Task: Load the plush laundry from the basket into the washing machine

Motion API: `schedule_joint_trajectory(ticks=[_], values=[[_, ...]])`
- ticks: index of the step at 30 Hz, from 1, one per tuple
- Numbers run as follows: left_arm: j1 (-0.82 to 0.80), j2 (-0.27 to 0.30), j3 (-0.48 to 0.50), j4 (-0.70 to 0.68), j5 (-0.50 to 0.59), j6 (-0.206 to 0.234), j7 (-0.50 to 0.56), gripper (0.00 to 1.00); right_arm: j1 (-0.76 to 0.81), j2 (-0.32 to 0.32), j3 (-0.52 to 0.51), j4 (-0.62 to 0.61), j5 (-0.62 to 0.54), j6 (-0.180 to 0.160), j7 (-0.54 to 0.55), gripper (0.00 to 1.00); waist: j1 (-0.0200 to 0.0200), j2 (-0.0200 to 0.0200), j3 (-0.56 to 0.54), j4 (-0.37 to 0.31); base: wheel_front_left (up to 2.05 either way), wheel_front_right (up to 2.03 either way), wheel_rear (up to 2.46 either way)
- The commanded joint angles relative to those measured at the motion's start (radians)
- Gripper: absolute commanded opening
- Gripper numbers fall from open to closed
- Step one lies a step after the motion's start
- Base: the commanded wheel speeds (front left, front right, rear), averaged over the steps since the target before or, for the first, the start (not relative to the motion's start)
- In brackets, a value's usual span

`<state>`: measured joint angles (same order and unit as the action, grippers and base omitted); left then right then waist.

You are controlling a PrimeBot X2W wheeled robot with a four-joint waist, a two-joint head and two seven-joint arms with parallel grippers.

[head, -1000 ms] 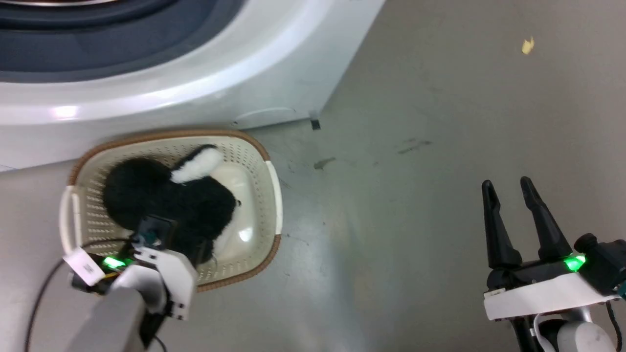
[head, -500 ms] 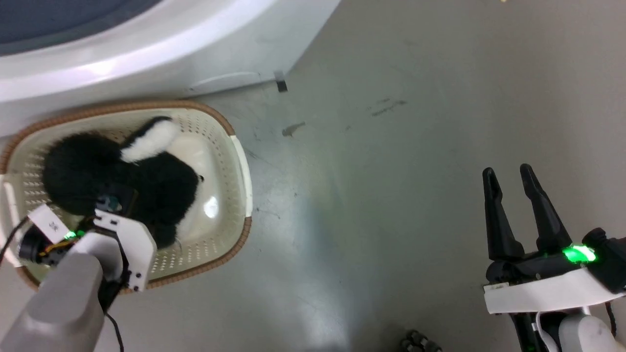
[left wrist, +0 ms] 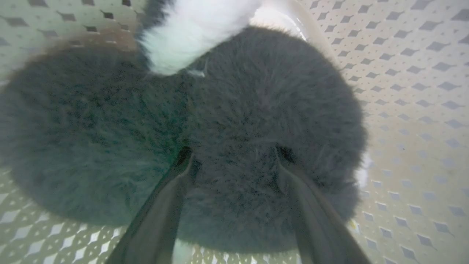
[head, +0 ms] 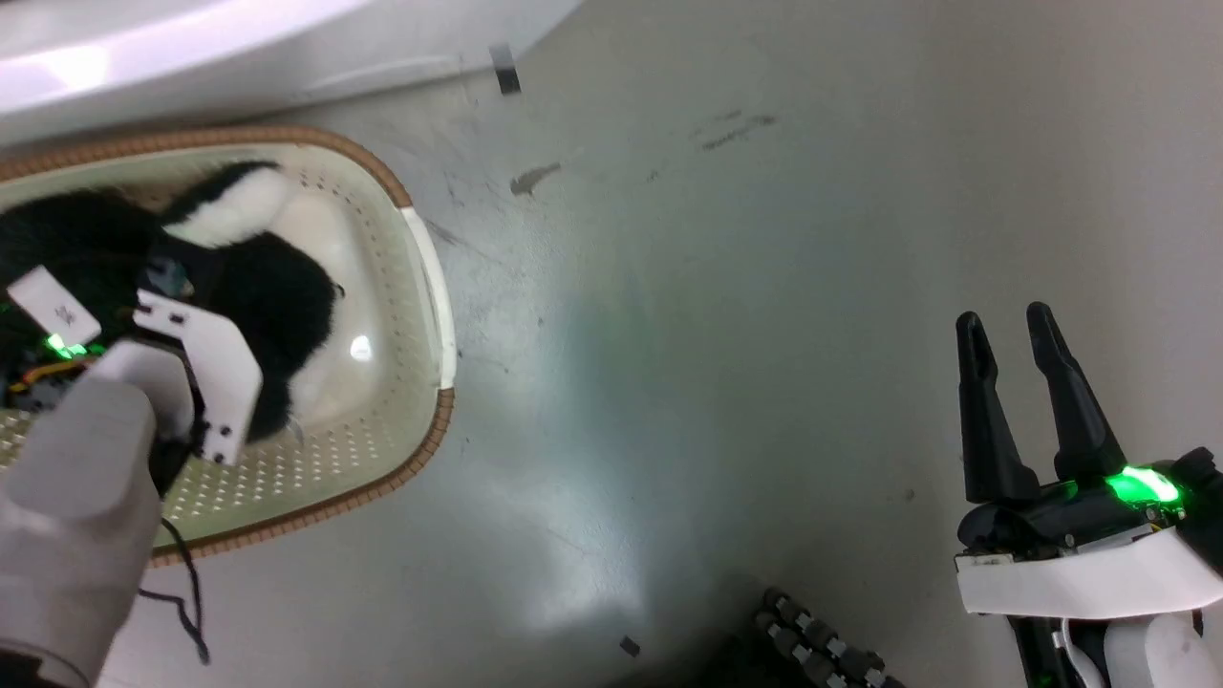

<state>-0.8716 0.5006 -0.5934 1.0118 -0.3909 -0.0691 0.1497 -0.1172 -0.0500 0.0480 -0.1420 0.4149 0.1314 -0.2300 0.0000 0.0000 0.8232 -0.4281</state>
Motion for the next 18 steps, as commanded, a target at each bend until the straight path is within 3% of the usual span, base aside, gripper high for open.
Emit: schedule_joint_trajectory(ticks=[1, 8, 9, 10, 18], values=[[-0.033, 0.023, -0.023, 0.045, -0.008, 0.005, 0.023, 1.0, -0.017, 0.0, 0.001, -0.01, 0.014, -0.001, -0.01, 1.0, 0.0, 0.0, 0.032, -0.011, 0.0, 0.0, 0.0], [-0.103, 0.041, -0.077, 0.141, -0.032, -0.003, 0.058, 1.0, -0.023, 0.0, -0.003, -0.019, 0.049, -0.001, -0.025, 1.0, 0.0, 0.0, 0.097, -0.029, 0.0, 0.0, 0.0], [-0.11, 0.044, -0.083, 0.153, -0.039, -0.008, 0.059, 0.82, -0.025, 0.0, -0.003, -0.019, 0.053, -0.001, -0.027, 1.0, 0.0, 0.0, 0.104, -0.033, 0.0, 0.0, 0.0], [-0.116, 0.047, -0.086, 0.161, -0.048, -0.016, 0.051, 0.0, -0.028, 0.0, -0.001, -0.018, 0.056, -0.001, -0.029, 1.0, 0.0, 0.0, 0.111, -0.038, 0.0, 0.0, 0.0], [-0.036, 0.076, -0.055, 0.201, -0.113, -0.019, -0.055, 0.0, -0.059, 0.0, 0.034, 0.018, 0.066, -0.001, -0.032, 1.0, 0.0, 0.0, 0.008, -0.089, 0.0, 0.0, 0.0]])
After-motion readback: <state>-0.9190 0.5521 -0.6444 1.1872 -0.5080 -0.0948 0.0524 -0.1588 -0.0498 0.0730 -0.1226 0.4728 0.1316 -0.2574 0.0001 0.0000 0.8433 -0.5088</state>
